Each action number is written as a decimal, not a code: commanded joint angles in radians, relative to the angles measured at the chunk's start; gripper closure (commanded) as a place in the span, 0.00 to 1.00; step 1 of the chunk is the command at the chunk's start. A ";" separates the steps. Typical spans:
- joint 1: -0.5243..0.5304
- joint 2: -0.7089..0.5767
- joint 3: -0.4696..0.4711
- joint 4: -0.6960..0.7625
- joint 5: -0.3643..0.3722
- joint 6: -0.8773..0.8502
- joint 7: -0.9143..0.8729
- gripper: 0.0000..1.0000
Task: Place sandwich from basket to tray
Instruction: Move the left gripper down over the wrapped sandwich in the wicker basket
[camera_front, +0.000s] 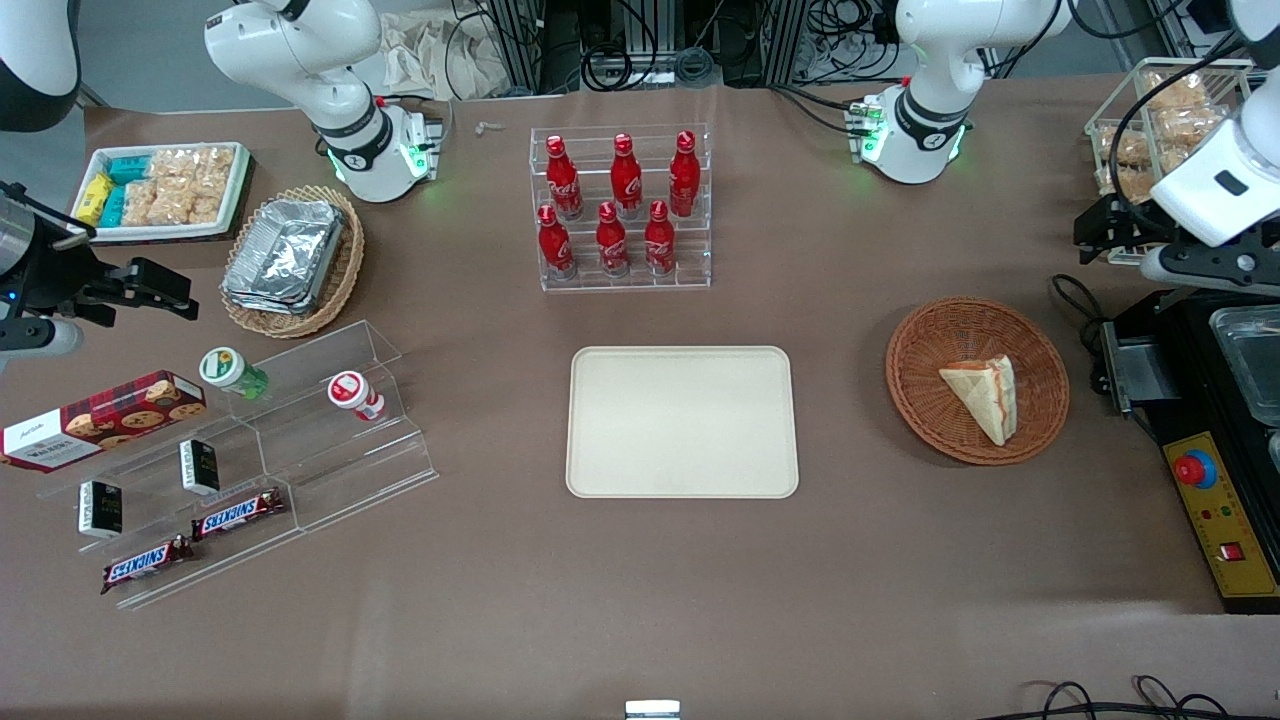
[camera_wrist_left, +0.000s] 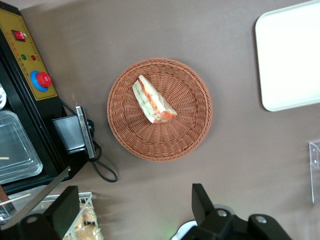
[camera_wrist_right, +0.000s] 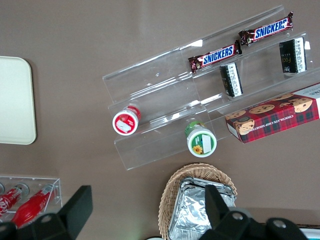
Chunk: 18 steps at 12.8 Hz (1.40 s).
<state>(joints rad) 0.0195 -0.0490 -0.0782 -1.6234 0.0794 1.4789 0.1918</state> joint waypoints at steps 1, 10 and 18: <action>-0.004 0.080 0.011 0.096 -0.030 -0.051 0.031 0.00; 0.010 0.011 0.017 -0.342 -0.017 0.375 -0.506 0.00; 0.031 0.119 0.018 -0.677 -0.013 0.866 -0.934 0.00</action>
<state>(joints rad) 0.0474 0.0531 -0.0581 -2.2595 0.0670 2.2731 -0.6916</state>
